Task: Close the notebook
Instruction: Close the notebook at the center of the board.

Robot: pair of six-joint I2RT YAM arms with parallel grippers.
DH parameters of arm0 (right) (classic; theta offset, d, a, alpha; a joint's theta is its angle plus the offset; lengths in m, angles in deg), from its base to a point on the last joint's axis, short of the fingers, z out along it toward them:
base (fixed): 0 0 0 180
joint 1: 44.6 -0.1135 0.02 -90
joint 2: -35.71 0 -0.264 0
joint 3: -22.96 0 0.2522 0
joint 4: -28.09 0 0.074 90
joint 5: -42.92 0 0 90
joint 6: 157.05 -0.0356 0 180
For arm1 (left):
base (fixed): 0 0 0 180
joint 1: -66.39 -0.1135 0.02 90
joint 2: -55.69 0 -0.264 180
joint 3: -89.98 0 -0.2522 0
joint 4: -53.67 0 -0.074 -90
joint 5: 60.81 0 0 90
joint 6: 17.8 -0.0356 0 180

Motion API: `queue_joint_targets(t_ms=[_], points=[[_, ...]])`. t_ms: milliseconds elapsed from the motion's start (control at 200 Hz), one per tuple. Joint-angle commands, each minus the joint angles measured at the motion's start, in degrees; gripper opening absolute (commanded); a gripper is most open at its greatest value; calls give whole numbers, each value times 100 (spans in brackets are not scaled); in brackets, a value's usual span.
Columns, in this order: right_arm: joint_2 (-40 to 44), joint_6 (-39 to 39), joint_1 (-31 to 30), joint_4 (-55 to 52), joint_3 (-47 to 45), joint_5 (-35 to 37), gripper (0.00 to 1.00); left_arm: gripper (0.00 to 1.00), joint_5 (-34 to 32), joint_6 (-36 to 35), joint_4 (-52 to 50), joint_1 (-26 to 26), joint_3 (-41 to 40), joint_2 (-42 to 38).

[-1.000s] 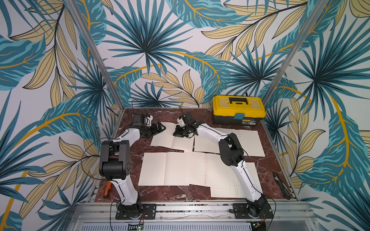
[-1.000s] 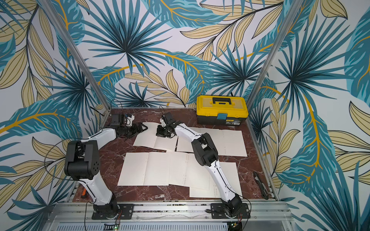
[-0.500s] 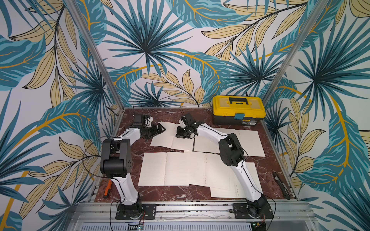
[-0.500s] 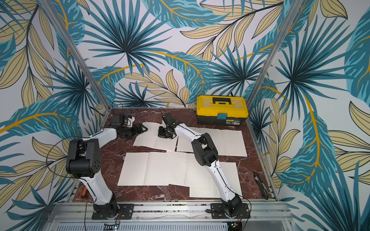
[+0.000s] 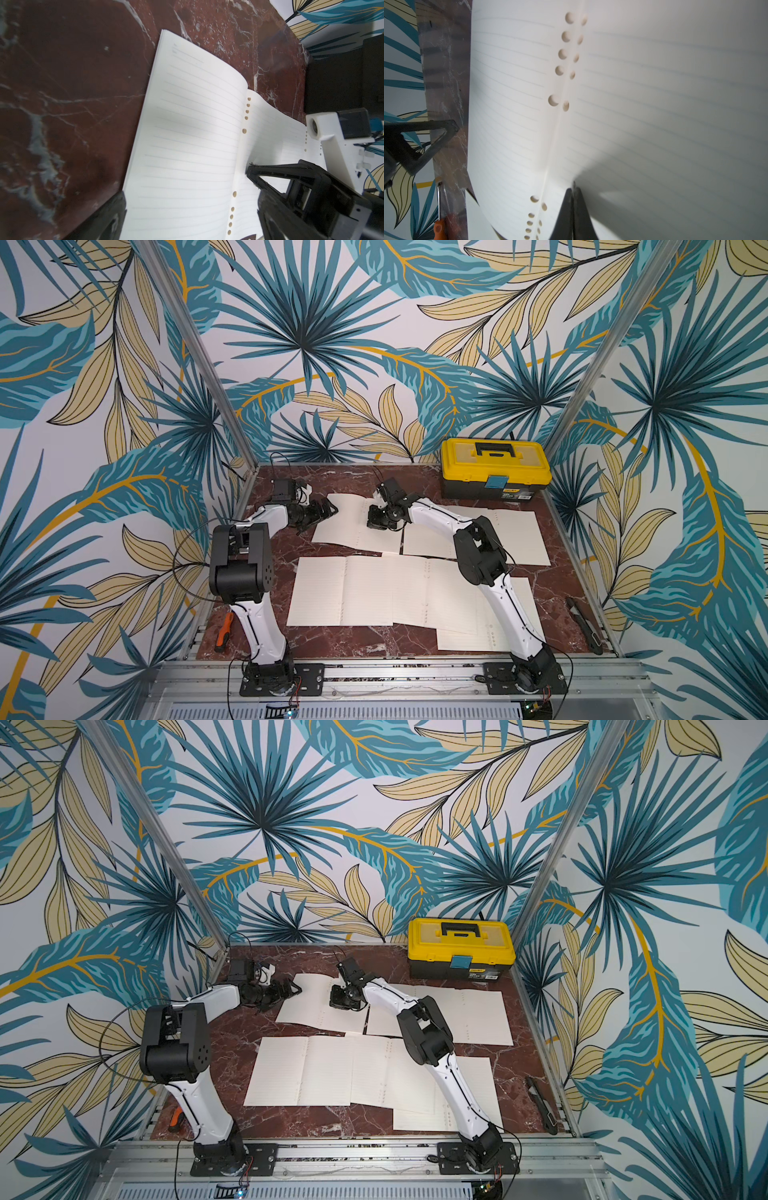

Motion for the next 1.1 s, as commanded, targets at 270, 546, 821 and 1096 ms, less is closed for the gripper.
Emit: queue_joint_targets(t_ms=[270,546,821,1096], points=[[-49,-7,-13,-488,-292,245,6,100,198,-183,-104,-162,326,424],[-21,-15,-12,-462,-320,245,6,100,676,-205,-73,-162,434,666],[-26,-64,-13,-392,-353,192,6,100,1163,-127,102,-153,397,703],[-16,-74,-13,-334,-372,163,6,100,1937,123,741,-67,171,504]])
